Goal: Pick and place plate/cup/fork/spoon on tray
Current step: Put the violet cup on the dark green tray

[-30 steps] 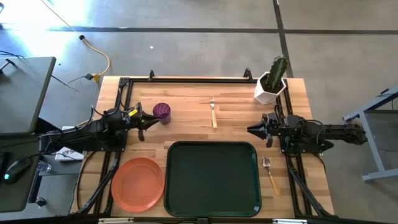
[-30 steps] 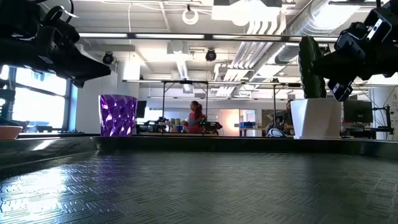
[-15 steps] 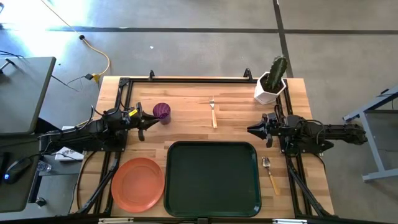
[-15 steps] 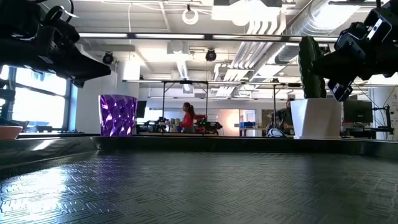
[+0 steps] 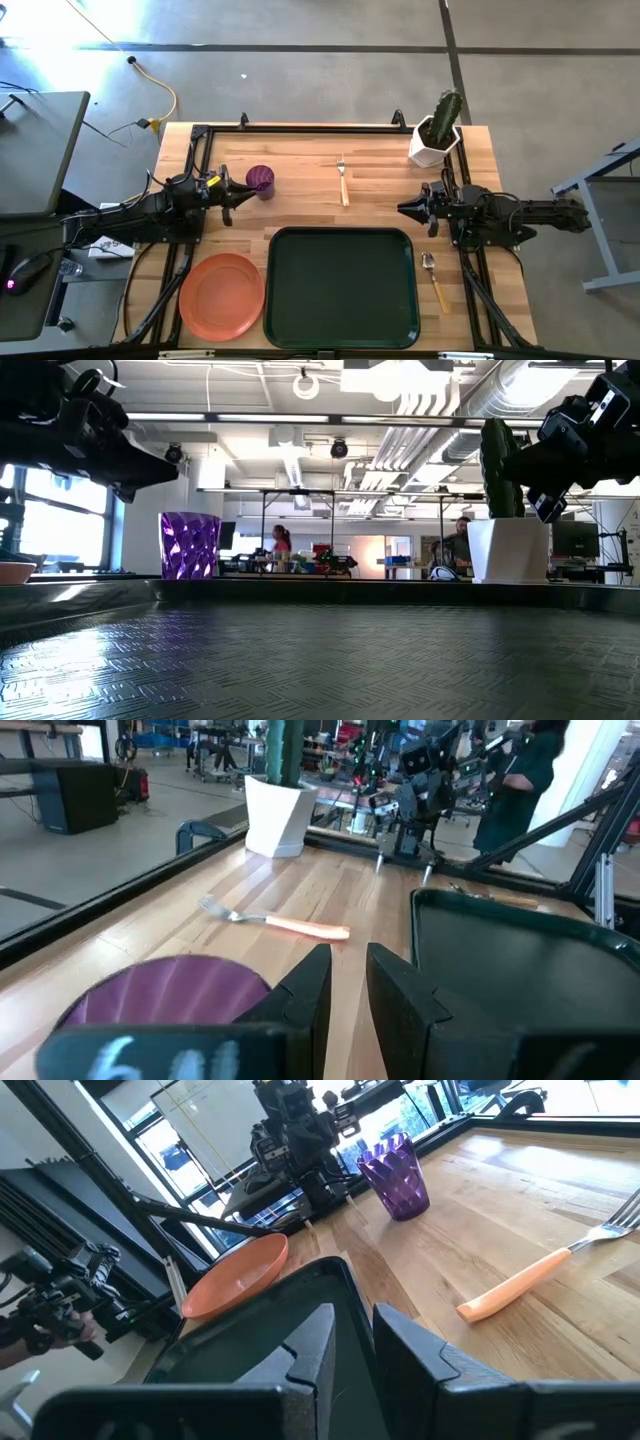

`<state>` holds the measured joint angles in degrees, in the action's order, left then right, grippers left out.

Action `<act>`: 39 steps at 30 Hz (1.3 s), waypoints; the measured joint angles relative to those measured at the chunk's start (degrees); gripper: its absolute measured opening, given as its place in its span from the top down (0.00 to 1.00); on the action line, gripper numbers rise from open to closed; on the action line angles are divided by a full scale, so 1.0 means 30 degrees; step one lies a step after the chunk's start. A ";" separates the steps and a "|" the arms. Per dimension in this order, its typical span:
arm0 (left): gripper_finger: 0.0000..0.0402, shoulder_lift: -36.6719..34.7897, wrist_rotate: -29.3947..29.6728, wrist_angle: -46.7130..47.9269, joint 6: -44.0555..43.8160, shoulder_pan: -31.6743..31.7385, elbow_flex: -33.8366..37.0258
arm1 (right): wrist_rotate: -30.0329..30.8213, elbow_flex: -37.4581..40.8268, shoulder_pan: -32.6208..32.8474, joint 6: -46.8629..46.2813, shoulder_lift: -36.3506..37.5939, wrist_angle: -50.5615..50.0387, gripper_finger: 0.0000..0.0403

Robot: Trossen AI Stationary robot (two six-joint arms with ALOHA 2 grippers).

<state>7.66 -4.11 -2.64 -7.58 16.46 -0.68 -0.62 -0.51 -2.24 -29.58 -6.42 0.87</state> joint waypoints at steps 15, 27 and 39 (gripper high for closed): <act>0.86 -0.0004 0.0137 -0.3912 -0.1859 -0.0001 -0.0003 | 0.0000 -0.0007 0.0004 -0.0004 0.0000 -0.0002 0.84; 0.86 0.0000 0.1120 -0.5781 -0.1432 0.0003 -0.0637 | 0.0000 -0.0001 0.0005 -0.0007 0.0005 -0.0002 0.84; 0.86 0.0015 0.2322 -0.6671 -0.1832 -0.0005 -0.0644 | 0.0000 0.0000 0.0004 -0.0007 0.0000 -0.0001 0.84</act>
<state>7.70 2.85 -22.65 -13.07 16.45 -2.61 -0.62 -0.51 -2.23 -29.61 -6.42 0.87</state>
